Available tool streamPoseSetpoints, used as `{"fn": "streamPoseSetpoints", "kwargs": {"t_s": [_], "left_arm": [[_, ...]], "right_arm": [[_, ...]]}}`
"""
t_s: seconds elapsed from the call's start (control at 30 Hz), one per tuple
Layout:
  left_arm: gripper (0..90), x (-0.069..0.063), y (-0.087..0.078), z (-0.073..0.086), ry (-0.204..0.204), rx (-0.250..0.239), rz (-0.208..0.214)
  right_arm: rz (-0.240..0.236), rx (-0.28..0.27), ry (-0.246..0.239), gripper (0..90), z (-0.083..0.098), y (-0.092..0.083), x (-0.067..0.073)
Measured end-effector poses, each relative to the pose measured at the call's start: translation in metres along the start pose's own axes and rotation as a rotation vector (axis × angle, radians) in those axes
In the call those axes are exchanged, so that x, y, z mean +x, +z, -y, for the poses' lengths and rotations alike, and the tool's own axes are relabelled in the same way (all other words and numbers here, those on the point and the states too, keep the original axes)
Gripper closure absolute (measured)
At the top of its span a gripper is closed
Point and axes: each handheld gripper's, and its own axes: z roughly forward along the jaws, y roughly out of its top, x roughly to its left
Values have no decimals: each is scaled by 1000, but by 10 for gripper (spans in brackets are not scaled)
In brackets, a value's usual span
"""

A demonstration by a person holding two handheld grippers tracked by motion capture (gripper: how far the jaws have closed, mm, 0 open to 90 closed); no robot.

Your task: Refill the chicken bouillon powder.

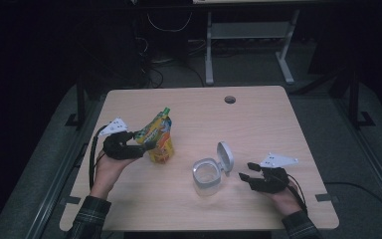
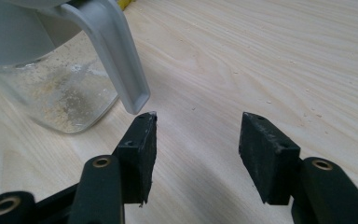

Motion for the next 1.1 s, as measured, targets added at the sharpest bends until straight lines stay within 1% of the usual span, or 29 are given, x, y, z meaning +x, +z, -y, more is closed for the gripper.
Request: {"fn": "streamPoseSetpoints", "kwargs": {"t_s": [0.2,0.3,0.33,0.37,0.4,0.43,0.47,0.5,0.6,0.67,0.7,0.77,0.8,0.9,0.93,0.97,1.0,1.1], "left_arm": [[500,-2,1,1,1,7,9],[556,-2,1,1,2,2,10],[556,-2,0,1,9,0,11],[581,-2,0,1,12,1,7],[615,-3,-1,1,25,0,-5],[634,-3,-1,1,25,0,-5],[634,-3,-2,0,27,1,-6],[672,-3,-2,0,28,3,-10],[689,-4,-2,0,34,1,-18],[733,-5,-3,-1,50,8,-32],[753,-4,-3,-1,53,10,-33],[799,-4,-3,-1,53,10,-35],[822,-4,-2,0,51,10,-23],[880,-4,-2,0,52,16,-20],[887,-3,-2,0,37,13,-11],[891,-3,-2,0,37,13,-11],[894,-2,-2,1,20,5,-2],[897,-1,-2,1,17,-1,2]], "right_arm": [[-1,2,3,460,0,0,0],[-1,3,3,461,0,0,0],[-2,3,4,460,0,0,0],[-2,3,3,461,0,1,0],[-3,3,3,461,0,1,0],[-3,3,3,461,0,1,0],[-3,4,4,460,0,1,0],[-3,4,2,461,0,1,0],[-4,4,1,460,0,1,0],[-5,5,0,460,0,1,0],[-5,6,-1,460,0,1,0],[-4,7,-2,460,0,1,0],[-4,7,-2,460,0,2,1],[-4,8,-2,460,0,2,1],[-4,8,-2,460,0,1,0],[-4,7,-2,460,0,1,0],[-6,8,-1,461,0,1,0],[-5,8,-2,460,1,2,0]]}}
